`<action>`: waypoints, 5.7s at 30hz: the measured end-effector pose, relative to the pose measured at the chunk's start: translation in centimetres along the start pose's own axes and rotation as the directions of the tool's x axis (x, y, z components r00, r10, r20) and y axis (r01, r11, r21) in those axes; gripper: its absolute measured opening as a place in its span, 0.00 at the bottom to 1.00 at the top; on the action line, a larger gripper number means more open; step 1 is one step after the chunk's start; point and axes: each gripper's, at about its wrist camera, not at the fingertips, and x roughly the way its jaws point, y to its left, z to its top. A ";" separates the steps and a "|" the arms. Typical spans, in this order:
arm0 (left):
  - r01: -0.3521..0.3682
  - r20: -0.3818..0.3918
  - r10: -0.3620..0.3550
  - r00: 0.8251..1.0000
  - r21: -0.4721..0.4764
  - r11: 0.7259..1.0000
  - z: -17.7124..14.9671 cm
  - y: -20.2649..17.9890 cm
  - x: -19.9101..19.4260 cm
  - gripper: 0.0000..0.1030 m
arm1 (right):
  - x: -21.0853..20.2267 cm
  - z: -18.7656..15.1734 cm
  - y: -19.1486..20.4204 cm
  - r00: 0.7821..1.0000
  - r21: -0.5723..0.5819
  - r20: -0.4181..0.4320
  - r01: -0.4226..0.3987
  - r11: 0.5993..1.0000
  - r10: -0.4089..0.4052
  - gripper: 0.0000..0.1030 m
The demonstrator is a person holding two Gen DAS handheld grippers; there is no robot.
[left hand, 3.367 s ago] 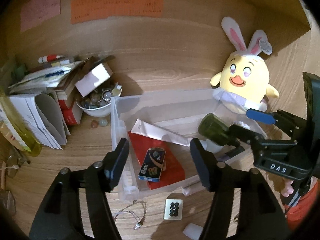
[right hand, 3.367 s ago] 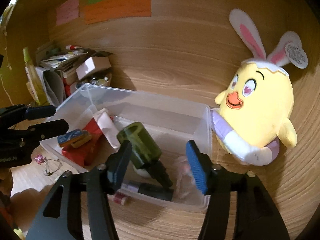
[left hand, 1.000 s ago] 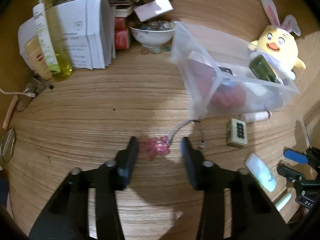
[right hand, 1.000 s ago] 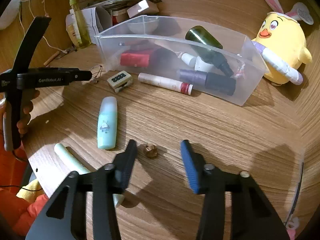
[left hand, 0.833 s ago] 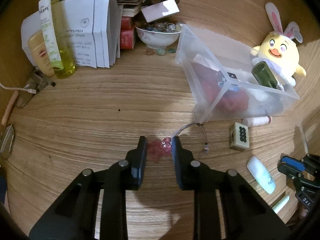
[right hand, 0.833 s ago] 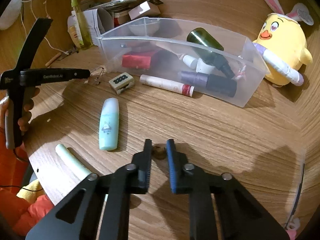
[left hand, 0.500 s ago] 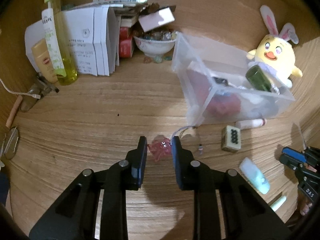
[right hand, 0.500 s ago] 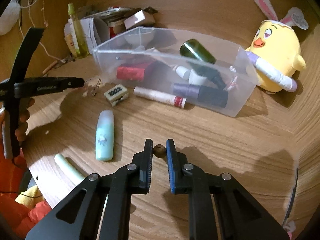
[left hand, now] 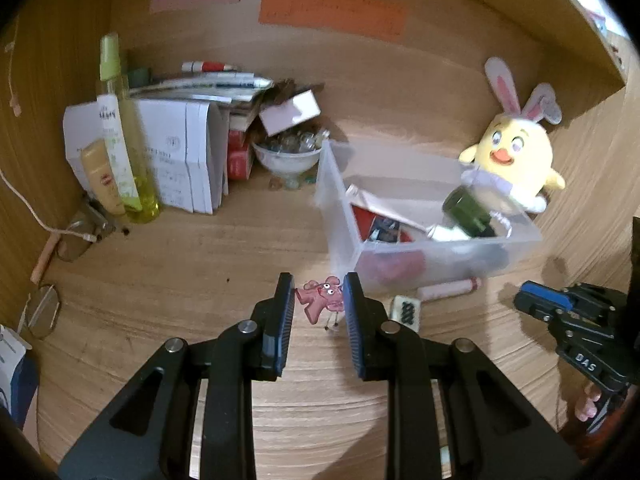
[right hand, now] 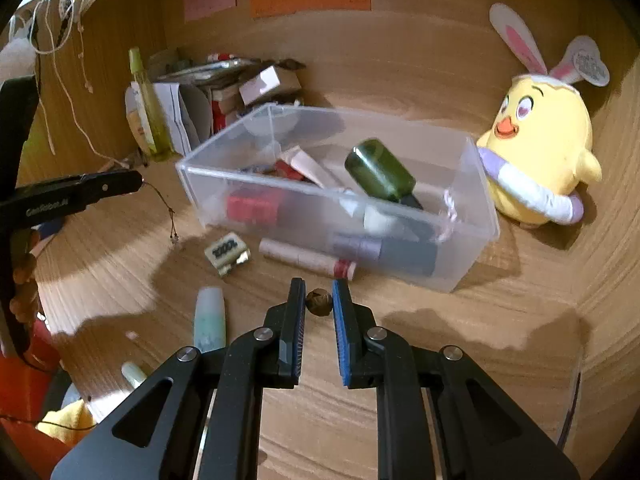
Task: Organize objects
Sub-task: 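Grasp the pink charm keychain with the left tool while the right tool grasps the brown bead, then carry the pink keychain and brown bead over the clear box, then lower the keychain and bead into the clear box and open both tools, then withdraw both tools and move the left tool toward the white domino tile, then grasp the white domino tile with the left tool while the right tool grasps the white red-banded tube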
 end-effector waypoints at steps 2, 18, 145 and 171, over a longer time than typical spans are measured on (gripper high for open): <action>0.010 0.016 -0.010 1.000 0.000 1.000 0.4 -0.3 -0.4 0.24 | -0.1 0.5 0.0 1.000 -0.003 0.010 0.000 1.000 0.000 0.12; 0.067 0.106 -0.072 0.992 0.045 0.997 3.2 -3.5 -2.2 0.24 | -2.0 3.7 -0.4 0.993 0.001 0.120 0.009 1.000 -0.009 0.12; 0.117 -0.229 -0.080 0.970 0.155 0.981 -2.2 -5.9 9.1 0.24 | 7.3 1.8 -1.0 0.988 0.102 -0.153 0.003 0.995 0.013 0.80; 0.133 -0.176 -0.107 0.979 0.140 0.981 -2.8 -2.9 6.6 0.28 | 10.5 2.7 2.2 0.960 0.152 -0.250 0.166 0.974 -0.125 0.96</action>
